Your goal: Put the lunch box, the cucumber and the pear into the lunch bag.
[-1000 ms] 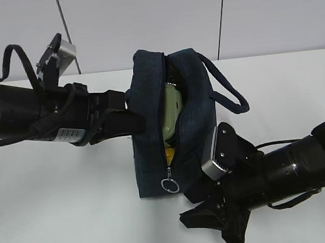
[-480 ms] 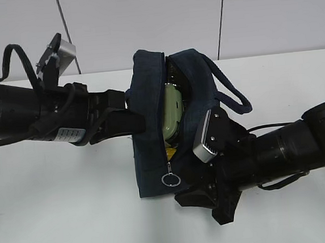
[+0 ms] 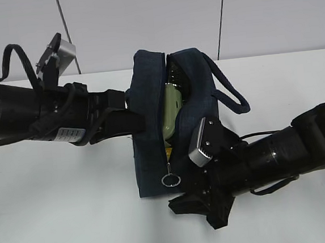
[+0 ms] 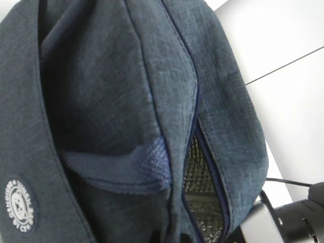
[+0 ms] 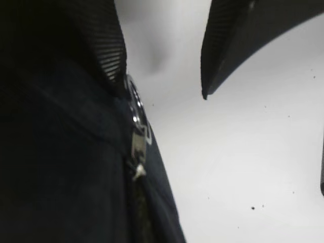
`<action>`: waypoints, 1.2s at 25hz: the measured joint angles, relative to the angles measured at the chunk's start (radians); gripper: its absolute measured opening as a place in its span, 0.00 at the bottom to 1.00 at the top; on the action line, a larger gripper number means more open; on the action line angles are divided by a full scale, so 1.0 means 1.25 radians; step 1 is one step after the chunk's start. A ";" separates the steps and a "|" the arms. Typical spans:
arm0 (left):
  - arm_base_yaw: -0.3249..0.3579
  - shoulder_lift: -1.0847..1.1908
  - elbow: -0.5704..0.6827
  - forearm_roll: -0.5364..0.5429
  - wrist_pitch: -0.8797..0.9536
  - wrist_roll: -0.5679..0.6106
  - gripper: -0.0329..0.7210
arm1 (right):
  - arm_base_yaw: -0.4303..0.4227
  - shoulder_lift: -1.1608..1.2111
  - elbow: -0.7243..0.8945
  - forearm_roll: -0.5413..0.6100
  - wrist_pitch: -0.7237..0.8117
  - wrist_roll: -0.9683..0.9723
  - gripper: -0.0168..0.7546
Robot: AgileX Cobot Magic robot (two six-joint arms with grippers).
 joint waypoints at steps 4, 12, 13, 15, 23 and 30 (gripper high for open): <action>0.000 0.000 0.000 0.000 0.000 0.000 0.03 | 0.000 0.000 -0.021 -0.003 0.027 0.000 0.53; 0.000 0.000 0.000 -0.001 0.000 0.000 0.03 | 0.000 0.000 -0.028 -0.003 0.042 0.001 0.40; 0.000 0.000 0.000 -0.001 0.000 0.000 0.03 | 0.000 0.000 -0.028 -0.003 0.042 0.001 0.40; 0.000 0.000 0.000 -0.001 0.000 0.000 0.03 | 0.000 0.000 -0.028 -0.003 0.040 0.001 0.39; 0.000 0.000 0.000 -0.001 0.000 0.000 0.03 | 0.000 0.000 -0.028 -0.003 0.021 0.003 0.20; 0.000 0.000 0.000 -0.001 0.005 0.000 0.03 | 0.000 0.000 -0.028 -0.003 0.014 0.096 0.03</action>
